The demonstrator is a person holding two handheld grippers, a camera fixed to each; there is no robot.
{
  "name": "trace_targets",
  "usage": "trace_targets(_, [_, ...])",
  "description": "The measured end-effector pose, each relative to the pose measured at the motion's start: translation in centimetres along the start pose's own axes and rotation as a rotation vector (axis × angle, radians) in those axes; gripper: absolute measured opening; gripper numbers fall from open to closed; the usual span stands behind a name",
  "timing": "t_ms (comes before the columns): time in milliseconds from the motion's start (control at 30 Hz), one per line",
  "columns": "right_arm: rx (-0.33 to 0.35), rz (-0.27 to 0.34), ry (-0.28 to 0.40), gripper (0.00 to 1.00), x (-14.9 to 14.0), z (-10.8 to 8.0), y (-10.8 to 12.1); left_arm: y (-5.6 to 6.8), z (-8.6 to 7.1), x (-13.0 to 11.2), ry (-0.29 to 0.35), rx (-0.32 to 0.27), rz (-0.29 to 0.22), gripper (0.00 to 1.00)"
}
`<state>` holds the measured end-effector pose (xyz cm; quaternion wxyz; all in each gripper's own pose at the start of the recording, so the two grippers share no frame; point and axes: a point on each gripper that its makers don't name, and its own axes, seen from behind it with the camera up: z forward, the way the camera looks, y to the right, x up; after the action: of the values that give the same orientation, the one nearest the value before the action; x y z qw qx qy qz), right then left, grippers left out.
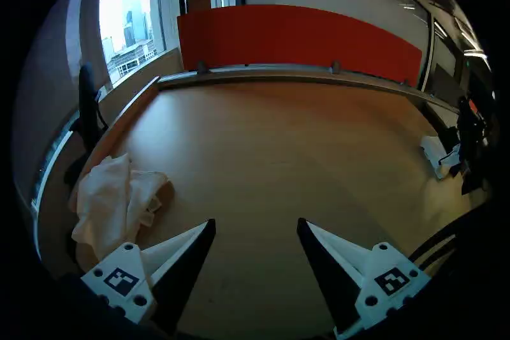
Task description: Fold towel
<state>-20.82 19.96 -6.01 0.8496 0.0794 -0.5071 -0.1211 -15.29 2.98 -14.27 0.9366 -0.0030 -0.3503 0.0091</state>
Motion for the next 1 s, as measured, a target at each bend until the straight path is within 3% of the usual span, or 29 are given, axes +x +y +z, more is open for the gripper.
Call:
trace_targets(600, [0.006,-0.023,-0.026,0.11,-1.0,-1.2,0.0,0.2,0.2,0.2,0.006,-0.007,0.006,0.95])
trace_targets(667, [0.005,-0.023,-0.024,0.19,-1.0,-1.2,-0.1,0.1,0.2,0.3,0.007,-0.006,0.006,0.95])
trace_targets(800, [0.007,-0.017,-0.014,0.65,-0.8,-1.3,-0.3,0.1,0.1,0.3,0.008,-0.006,0.002,0.95])
trace_targets(833, [0.007,-0.014,-0.011,0.72,-0.7,-1.4,-0.4,0.1,0.2,0.3,0.009,-0.007,0.001,0.95])
trace_targets(933, [0.001,-0.009,-0.003,0.83,-0.5,-1.4,-0.3,0.1,0.2,0.3,0.009,-0.008,0.000,0.95])
trace_targets(1000, [-0.006,-0.006,0.000,0.85,-0.4,-1.5,-0.3,0.1,0.3,0.4,0.010,-0.009,0.001,0.95])
